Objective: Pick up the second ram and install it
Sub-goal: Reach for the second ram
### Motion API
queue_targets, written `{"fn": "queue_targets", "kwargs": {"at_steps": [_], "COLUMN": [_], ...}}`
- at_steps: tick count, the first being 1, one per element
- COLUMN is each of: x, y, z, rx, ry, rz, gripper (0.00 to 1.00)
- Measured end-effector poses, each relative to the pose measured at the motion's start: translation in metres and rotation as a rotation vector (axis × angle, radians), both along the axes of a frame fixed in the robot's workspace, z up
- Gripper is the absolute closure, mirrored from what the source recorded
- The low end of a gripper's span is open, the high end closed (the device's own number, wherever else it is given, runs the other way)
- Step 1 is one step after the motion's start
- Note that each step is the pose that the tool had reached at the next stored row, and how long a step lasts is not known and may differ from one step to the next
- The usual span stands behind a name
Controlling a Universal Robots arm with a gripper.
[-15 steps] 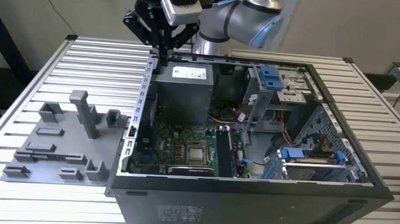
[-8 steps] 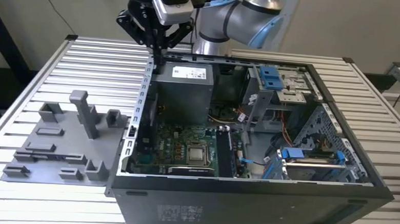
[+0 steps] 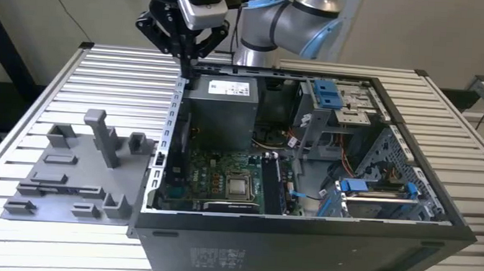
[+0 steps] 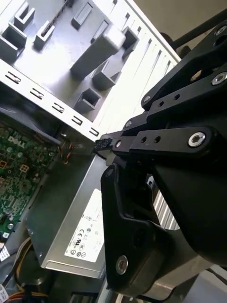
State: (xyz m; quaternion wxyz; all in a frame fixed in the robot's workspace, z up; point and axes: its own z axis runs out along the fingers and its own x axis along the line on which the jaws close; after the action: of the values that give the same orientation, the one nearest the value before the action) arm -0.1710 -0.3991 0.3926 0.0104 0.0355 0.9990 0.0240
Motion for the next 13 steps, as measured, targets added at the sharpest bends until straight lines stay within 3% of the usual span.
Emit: {"fn": "queue_targets", "kwargs": {"at_steps": [13], "x": [-0.0097], "y": [0.0], "z": [0.0], "rx": [0.0], "ry": [0.0], "rz": [0.0], "gripper": [0.89]}}
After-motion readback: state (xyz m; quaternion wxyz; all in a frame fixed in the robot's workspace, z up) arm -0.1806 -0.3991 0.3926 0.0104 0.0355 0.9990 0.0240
